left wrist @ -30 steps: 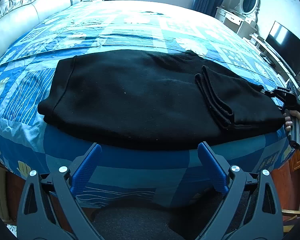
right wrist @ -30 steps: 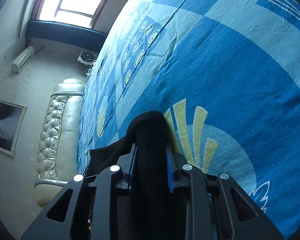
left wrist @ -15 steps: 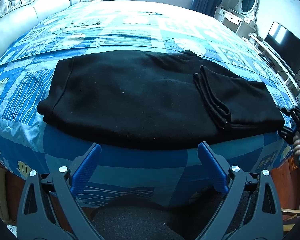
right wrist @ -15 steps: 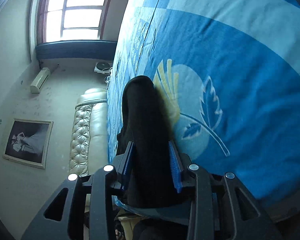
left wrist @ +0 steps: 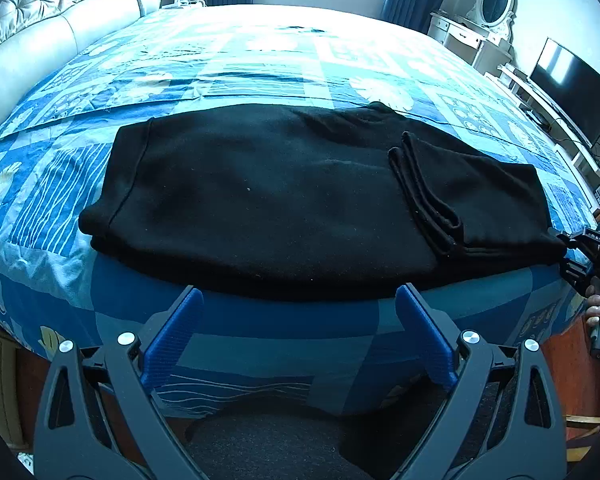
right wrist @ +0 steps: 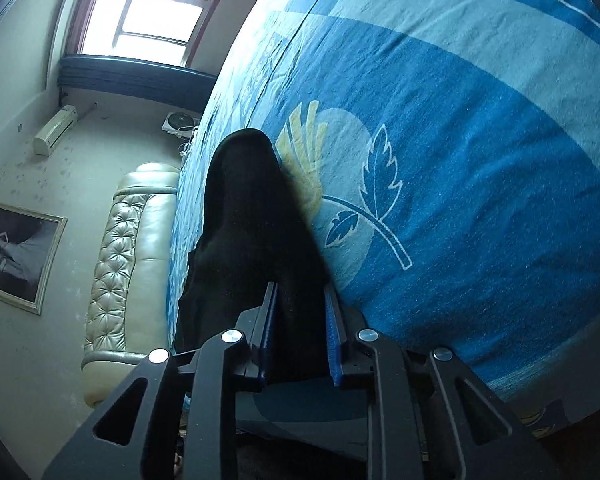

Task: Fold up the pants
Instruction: 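Grasp the pant leg edge again with the right gripper and lift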

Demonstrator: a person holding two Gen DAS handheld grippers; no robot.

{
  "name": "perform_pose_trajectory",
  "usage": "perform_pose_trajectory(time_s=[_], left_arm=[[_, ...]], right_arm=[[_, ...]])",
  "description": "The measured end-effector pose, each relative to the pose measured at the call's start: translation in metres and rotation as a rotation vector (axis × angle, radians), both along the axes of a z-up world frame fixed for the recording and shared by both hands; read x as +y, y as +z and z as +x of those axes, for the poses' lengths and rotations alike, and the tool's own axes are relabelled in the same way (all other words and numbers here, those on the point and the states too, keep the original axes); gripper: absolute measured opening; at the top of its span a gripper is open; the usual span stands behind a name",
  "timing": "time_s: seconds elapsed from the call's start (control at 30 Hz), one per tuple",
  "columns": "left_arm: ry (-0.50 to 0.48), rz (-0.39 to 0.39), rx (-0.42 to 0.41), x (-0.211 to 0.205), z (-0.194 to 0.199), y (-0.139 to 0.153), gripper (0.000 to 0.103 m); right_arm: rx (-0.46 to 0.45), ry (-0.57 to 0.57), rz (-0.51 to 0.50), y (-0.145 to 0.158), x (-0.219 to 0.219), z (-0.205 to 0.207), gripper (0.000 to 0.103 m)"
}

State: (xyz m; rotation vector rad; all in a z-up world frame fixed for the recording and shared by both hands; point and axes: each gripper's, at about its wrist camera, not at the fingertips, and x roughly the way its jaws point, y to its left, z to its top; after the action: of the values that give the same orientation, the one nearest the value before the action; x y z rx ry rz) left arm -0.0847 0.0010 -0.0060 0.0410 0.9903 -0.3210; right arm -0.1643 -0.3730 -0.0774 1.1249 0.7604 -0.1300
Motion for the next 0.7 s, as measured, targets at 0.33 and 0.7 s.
perform_pose_trajectory(time_s=[0.33,0.7], left_arm=[[0.022,-0.013,-0.017,0.008,0.001,0.006,0.096],[0.037,-0.027,-0.024,0.014,0.002,0.009,0.096]], right_arm=[[0.003,-0.027,0.007,0.005,0.007,-0.018,0.039],[0.111,-0.021,-0.324,0.067,0.029,-0.009,0.038]])
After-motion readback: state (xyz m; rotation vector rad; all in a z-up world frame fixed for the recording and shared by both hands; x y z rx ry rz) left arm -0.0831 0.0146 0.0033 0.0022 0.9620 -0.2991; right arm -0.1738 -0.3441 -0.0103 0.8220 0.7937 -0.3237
